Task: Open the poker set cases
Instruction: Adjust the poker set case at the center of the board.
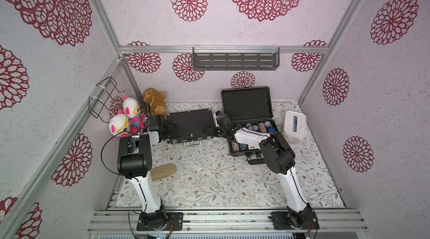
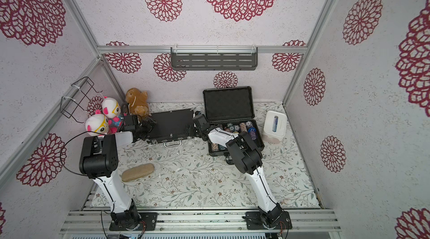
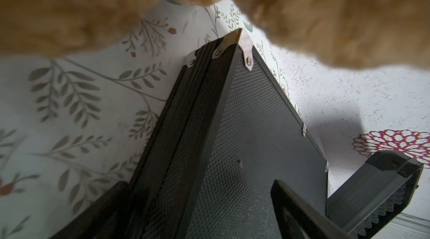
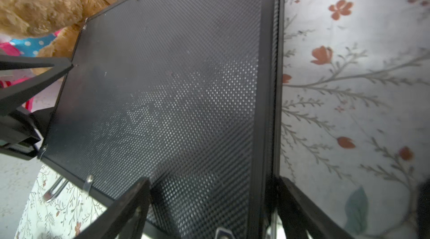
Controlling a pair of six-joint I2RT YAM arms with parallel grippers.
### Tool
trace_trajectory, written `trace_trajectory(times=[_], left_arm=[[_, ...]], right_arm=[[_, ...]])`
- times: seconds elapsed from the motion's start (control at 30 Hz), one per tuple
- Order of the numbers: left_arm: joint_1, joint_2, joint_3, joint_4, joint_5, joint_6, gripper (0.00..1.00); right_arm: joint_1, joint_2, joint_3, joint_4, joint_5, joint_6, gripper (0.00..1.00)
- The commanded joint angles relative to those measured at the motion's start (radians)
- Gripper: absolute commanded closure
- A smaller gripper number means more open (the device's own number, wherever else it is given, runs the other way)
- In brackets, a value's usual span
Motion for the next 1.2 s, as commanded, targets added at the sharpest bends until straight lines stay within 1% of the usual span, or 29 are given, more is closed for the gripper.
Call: trace_trajectory(times=[0.0, 0.27, 0.33, 0.43, 0.47, 0.53, 0.6, 0.67, 0.77, 0.87, 0.93, 1.03, 1.07, 1.13, 1.17], left_arm=[[-0.118, 0.015, 0.047, 0.025, 0.217, -0.014, 0.01], [-0.130, 0.011, 0.055, 0.046, 0.307, -0.006, 0.02], [-0.130, 0.005, 0.061, 0.026, 0.305, 0.001, 0.02], [-0.118, -0.005, 0.071, -0.033, 0.267, 0.023, 0.01], [-0.111, -0.055, 0.083, -0.078, 0.244, 0.034, 0.01], [-0.100, -0.099, 0.109, -0.215, 0.132, 0.058, 0.00], [-0.094, -0.160, 0.127, -0.402, -0.067, 0.068, 0.00], [-0.093, -0.232, 0.111, -0.485, -0.211, 0.063, 0.01], [-0.111, -0.375, 0.010, -0.465, -0.281, 0.039, 0.02], [-0.186, -0.530, -0.105, -0.422, -0.349, 0.077, 0.01], [-0.238, -0.614, -0.190, -0.372, -0.336, 0.087, 0.00], [-0.285, -0.692, -0.334, -0.246, -0.210, 0.068, 0.01], [-0.301, -0.709, -0.382, -0.185, -0.161, 0.078, 0.03], [-0.326, -0.735, -0.436, -0.167, -0.155, 0.087, 0.03], [-0.332, -0.747, -0.467, -0.147, -0.154, 0.085, 0.03]], right_arm=[[0.095, -0.083, -0.040, 0.057, -0.107, 0.035, 0.14], [0.135, -0.164, -0.133, 0.105, -0.062, 0.054, 0.15], [0.146, -0.174, -0.143, 0.108, -0.048, 0.054, 0.15], [0.152, -0.175, -0.150, 0.101, -0.029, 0.058, 0.15], [0.150, -0.177, -0.151, 0.090, -0.015, 0.059, 0.15], [0.148, -0.190, -0.158, 0.055, 0.029, 0.054, 0.14], [0.140, -0.215, -0.177, 0.023, 0.081, 0.057, 0.14], [0.132, -0.252, -0.202, 0.012, 0.118, 0.063, 0.14], [0.129, -0.301, -0.223, 0.009, 0.135, 0.047, 0.12], [0.129, -0.325, -0.217, -0.013, 0.115, 0.034, 0.11], [0.128, -0.341, -0.225, -0.028, 0.113, 0.030, 0.11], [0.127, -0.391, -0.280, -0.014, 0.112, 0.010, 0.11], [0.127, -0.415, -0.304, -0.010, 0.115, -0.016, 0.11], [0.124, -0.465, -0.359, 0.006, 0.128, -0.097, 0.10], [0.124, -0.492, -0.392, 0.007, 0.157, -0.140, 0.10]])
